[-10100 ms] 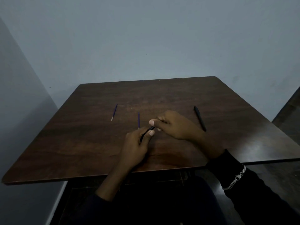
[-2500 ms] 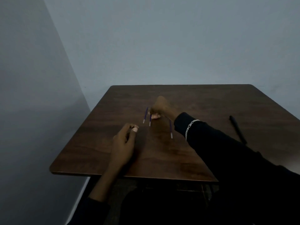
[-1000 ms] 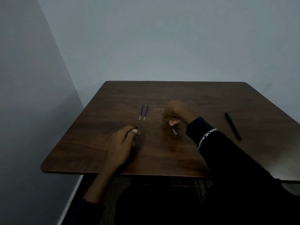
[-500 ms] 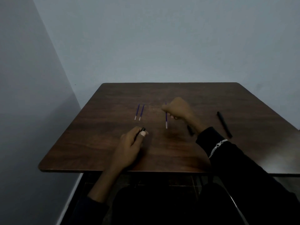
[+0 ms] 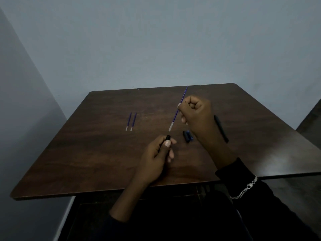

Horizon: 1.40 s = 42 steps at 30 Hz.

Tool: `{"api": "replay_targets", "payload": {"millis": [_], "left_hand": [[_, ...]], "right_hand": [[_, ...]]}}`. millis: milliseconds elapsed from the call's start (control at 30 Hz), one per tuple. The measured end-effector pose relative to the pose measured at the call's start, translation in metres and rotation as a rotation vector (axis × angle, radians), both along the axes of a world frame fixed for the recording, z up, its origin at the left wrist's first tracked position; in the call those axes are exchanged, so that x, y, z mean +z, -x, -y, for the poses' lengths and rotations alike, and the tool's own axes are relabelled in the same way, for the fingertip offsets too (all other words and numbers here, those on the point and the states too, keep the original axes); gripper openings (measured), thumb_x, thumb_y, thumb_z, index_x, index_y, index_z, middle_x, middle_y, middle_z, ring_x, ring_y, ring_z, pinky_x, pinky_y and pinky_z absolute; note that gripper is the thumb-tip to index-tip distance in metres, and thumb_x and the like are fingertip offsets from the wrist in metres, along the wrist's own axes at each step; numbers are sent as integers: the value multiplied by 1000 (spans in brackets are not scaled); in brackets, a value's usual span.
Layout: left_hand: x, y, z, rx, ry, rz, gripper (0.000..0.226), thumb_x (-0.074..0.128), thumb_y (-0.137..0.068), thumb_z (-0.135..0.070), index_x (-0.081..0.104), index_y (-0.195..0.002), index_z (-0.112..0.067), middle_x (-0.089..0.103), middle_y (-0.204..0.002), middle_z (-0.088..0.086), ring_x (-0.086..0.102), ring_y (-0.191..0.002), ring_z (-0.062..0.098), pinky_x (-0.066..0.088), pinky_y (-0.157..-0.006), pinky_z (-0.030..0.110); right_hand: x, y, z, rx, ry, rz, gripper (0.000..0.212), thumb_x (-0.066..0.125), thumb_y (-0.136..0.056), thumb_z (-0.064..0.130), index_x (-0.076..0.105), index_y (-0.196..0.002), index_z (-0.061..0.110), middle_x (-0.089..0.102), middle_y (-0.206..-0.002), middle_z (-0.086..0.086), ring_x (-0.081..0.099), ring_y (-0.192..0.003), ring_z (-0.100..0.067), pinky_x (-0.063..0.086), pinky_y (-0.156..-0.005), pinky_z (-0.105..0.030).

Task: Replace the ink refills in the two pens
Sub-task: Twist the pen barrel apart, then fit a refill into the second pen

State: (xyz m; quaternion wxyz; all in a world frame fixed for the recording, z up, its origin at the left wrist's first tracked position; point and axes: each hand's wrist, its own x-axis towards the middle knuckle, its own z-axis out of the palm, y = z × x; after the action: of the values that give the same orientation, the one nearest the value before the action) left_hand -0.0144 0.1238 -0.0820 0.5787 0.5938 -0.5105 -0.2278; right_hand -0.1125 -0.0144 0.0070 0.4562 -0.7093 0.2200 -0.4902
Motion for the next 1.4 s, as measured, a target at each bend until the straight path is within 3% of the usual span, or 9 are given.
{"api": "replay_targets", "payload": {"millis": [233, 467, 633, 833, 933, 1000, 1067, 1200, 1400], "left_hand": [[-2, 2, 4, -4, 16, -18, 24, 44, -108, -33, 68, -106, -31, 67, -72, -5, 59, -62, 6, 47, -63, 19], [-2, 1, 8, -5, 42, -32, 24, 44, -108, -28, 67, -108, -22, 67, -71, -4, 58, -60, 6, 47, -61, 18], [7, 1, 9, -8, 58, -9, 24, 42, -110, -22, 66, -104, -22, 66, -71, -4, 57, -60, 6, 47, -63, 19], [13, 1, 14, 11, 63, 53, 32, 42, -112, -7, 59, -86, 2, 61, -70, -4, 54, -60, 11, 47, -65, 27], [12, 4, 13, 16, 65, 53, 33, 43, -112, -11, 59, -87, 3, 60, -69, 1, 54, -60, 15, 46, -64, 33], [12, 5, 12, 18, 60, 29, 31, 43, -109, -18, 62, -96, 3, 61, -70, 3, 53, -59, 16, 45, -62, 33], [11, 6, 13, 25, 47, 14, 30, 43, -107, -20, 63, -105, 3, 61, -70, 4, 54, -59, 17, 45, -60, 32], [10, 5, 13, 28, 33, 29, 28, 44, -108, -17, 63, -106, 3, 61, -71, 5, 54, -59, 15, 45, -59, 27], [5, 2, 14, 33, 5, 34, 26, 44, -108, -20, 65, -106, -4, 62, -70, -1, 54, -58, 10, 46, -58, 23]], "right_hand": [[-9, 7, -1, -4, 18, -28, 19, 64, -92, 3, 63, -73, 3, 59, -54, -3, 52, -42, -2, 43, -45, -16], [-22, 4, -7, 33, 40, -50, 17, 65, -91, -3, 62, -76, -10, 56, -52, -4, 50, -40, 0, 40, -45, -14], [-31, 4, -15, 103, 47, -97, 19, 66, -91, -5, 64, -74, 1, 58, -53, 5, 52, -46, -2, 43, -48, -18], [-48, 9, -20, 173, 38, -130, 18, 68, -92, 7, 64, -74, 8, 69, -55, -12, 65, -46, -27, 48, -49, -30], [-50, 13, -15, 167, 65, -145, 18, 70, -91, 18, 66, -74, 23, 70, -59, -8, 65, -50, -20, 49, -50, -28], [-49, 14, -10, 171, 54, -132, 16, 70, -93, 21, 69, -78, 18, 71, -62, -4, 64, -53, -15, 49, -53, -25], [-47, 14, -8, 179, 39, -104, 18, 68, -96, 18, 70, -82, 8, 69, -60, 5, 60, -51, 0, 45, -52, -13], [-45, 16, -6, 205, 57, -140, 19, 66, -99, 18, 71, -85, 7, 70, -64, -3, 57, -51, -1, 44, -50, -15], [-48, 19, -2, 238, 18, -164, 17, 67, -99, 18, 71, -82, 15, 66, -59, 12, 57, -49, 1, 42, -50, -11]]}}
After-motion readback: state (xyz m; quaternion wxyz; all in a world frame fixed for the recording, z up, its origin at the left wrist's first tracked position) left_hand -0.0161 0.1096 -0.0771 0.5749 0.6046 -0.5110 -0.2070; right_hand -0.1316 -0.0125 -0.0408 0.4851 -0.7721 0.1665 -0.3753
